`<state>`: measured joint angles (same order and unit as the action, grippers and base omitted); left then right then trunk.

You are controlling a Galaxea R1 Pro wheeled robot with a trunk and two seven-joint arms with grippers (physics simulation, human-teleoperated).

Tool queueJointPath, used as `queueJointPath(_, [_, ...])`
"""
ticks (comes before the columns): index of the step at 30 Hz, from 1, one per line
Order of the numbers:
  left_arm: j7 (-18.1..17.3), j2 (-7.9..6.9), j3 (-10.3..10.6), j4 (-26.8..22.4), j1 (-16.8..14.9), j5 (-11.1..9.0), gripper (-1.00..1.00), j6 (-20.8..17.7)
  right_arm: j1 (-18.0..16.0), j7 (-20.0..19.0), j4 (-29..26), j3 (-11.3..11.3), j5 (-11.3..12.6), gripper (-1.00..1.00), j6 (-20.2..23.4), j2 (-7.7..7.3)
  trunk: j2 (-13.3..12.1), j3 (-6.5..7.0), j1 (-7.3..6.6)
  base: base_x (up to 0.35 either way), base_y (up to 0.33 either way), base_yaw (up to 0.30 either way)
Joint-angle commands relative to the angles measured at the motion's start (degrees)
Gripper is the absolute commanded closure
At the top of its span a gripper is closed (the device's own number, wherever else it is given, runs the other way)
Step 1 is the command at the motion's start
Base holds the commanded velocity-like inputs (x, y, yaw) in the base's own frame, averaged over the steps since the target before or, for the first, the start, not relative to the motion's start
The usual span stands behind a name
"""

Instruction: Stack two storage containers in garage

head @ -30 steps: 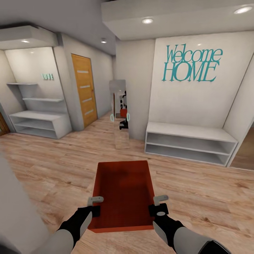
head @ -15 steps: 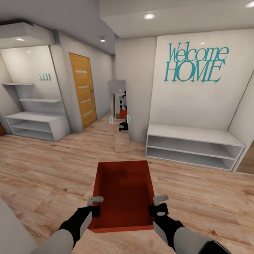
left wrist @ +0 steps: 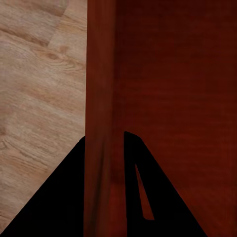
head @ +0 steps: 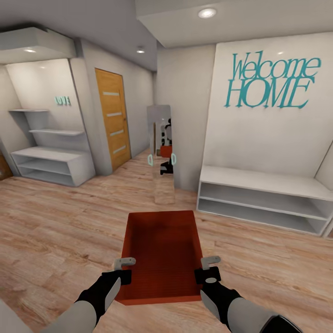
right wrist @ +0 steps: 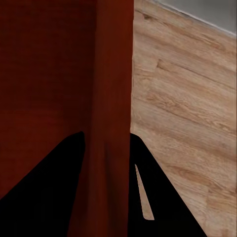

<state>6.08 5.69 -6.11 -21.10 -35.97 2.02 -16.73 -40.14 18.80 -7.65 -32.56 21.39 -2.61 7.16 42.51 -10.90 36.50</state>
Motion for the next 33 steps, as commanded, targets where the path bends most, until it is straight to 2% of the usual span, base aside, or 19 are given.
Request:
queueJointPath(1, [0.3,-1.74,-0.2,0.1,0.0,0.6,1.0,-0.4,-0.1,0.2,-0.2,2.0,-0.8,1.0,-0.7,-0.39,0.1,-0.08,0.04,0.322,0.0,0.25])
queueJointPath(11, [0.3,-1.74,-0.2,0.1,0.0,0.6,1.0,-0.4,-0.1,0.2,-0.2,2.0,-0.8,1.0,-0.7,-0.39,0.1,-0.08,0.04,0.322,0.0,0.26])
queueJointPath(25, [0.3,-1.73,-0.2,0.2,0.0,0.6,1.0,-0.4,-0.1,0.3,-0.2,2.0,-0.8,1.0,-0.7,-0.45,0.1,-0.08,0.04,0.322,0.0,0.028])
queueJointPath(33, [0.3,-1.72,-0.2,0.2,0.0,0.6,1.0,-0.4,-0.1,0.3,-0.2,2.1,-0.7,1.0,-0.7,-0.48,0.1,-0.08,0.04,0.322,0.0,0.225])
